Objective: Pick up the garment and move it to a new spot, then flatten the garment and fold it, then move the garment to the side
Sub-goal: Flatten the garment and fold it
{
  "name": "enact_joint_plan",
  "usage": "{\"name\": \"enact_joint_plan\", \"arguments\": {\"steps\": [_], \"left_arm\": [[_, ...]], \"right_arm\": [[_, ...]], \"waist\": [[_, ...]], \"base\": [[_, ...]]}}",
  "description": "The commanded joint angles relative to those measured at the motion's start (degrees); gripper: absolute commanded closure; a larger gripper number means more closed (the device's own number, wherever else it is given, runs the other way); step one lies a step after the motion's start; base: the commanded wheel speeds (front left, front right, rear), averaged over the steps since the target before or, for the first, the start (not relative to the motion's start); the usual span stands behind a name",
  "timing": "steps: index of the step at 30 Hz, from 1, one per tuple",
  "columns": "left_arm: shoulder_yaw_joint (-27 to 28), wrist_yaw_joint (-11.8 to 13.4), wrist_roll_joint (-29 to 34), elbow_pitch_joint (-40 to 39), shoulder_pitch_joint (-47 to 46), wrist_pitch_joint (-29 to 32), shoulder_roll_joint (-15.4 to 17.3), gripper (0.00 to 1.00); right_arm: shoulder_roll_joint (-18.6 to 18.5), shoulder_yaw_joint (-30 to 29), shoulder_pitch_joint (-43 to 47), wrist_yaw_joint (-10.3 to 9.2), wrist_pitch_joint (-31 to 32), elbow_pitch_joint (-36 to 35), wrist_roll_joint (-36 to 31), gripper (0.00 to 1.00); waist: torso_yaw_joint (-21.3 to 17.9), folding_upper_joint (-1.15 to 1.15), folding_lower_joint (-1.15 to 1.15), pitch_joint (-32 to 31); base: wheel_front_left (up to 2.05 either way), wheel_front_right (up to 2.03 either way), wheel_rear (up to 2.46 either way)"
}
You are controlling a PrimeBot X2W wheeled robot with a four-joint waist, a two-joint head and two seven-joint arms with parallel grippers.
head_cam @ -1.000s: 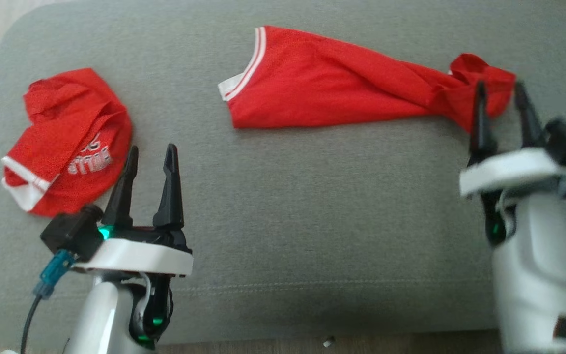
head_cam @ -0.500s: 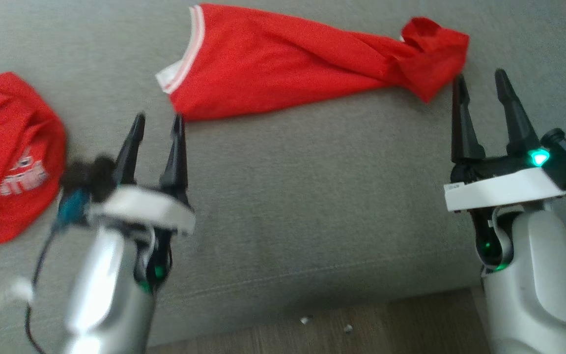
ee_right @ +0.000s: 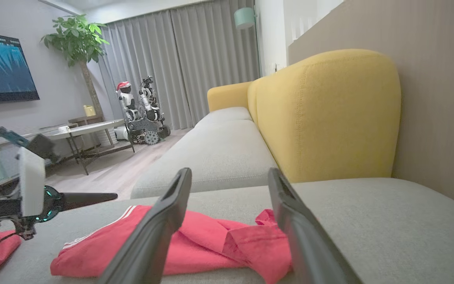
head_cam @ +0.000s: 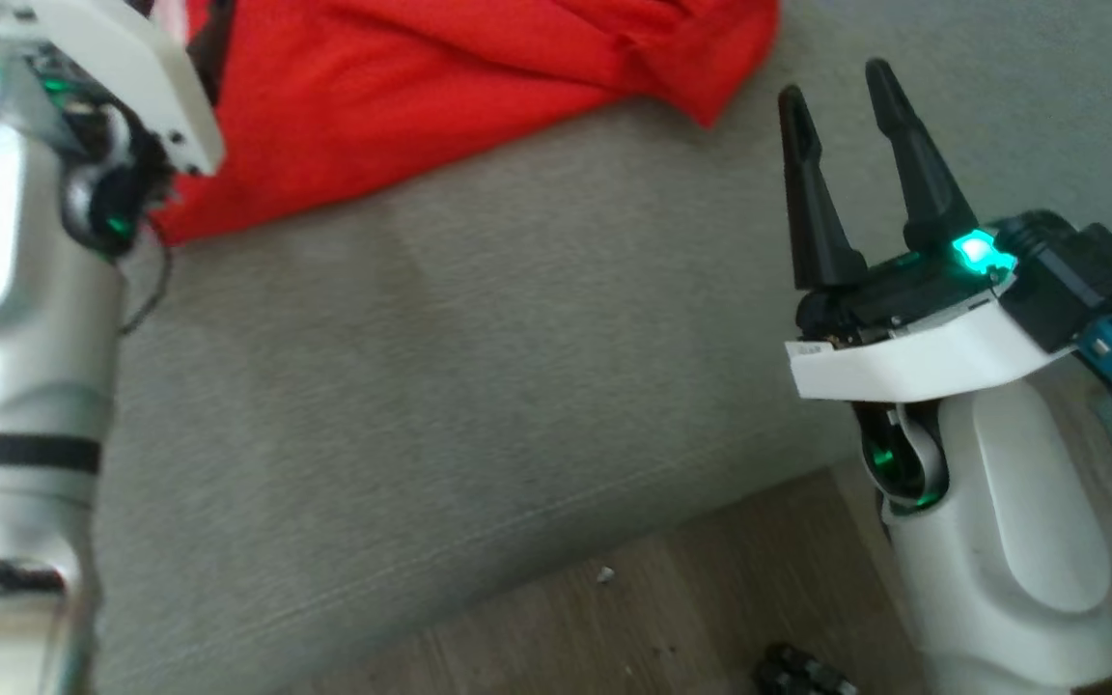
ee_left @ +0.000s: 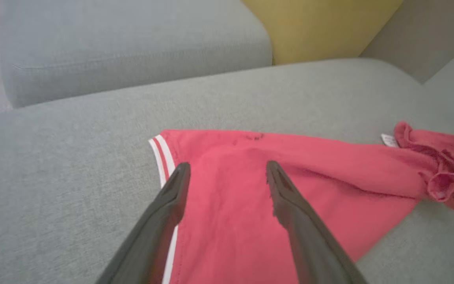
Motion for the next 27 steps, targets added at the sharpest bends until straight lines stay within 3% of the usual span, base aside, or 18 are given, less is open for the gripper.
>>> {"name": "enact_joint_plan", "arguments": {"steps": [1,4,8,13,27], "left_arm": [[0.79,-0.36,-0.31,-0.01,-4.12,3.31,3.20,0.00],[-0.40,-0.61,-1.06,3.10,-7.53,9.38,5.19,0.00],[-2.25,-0.71,0.36,5.80,-10.47,11.84,8.53,0.00],[-3.25,0.10,2.20,8.56,-13.24,10.13,10.79,0.00],[-7.10,2.32,6.55,15.57,-18.61,7.30,12.55,0.00]], "right_arm": [[0.56,1.79,-1.24,0.36,-0.73,-2.53,0.95,0.00],[0.56,4.18,-1.76,0.36,-1.26,-3.47,2.67,0.00],[0.56,6.04,-2.19,0.36,-2.07,-4.73,4.52,0.00],[0.56,7.75,-2.26,0.36,-2.85,-5.28,5.43,0.00],[0.56,9.77,-2.71,0.36,-4.45,-4.32,7.14,0.00]], "waist": [[-3.33,0.00,-0.01,2.33],[-5.15,0.00,-0.01,3.54],[-7.11,0.00,-0.01,4.88],[-8.50,0.00,-0.01,6.32],[-10.32,0.00,-0.01,9.65]], "base": [[0.00,0.00,0.00],[0.00,0.00,0.00],[0.00,0.00,0.00],[0.00,0.00,0.00],[0.00,0.00,0.00]]}}
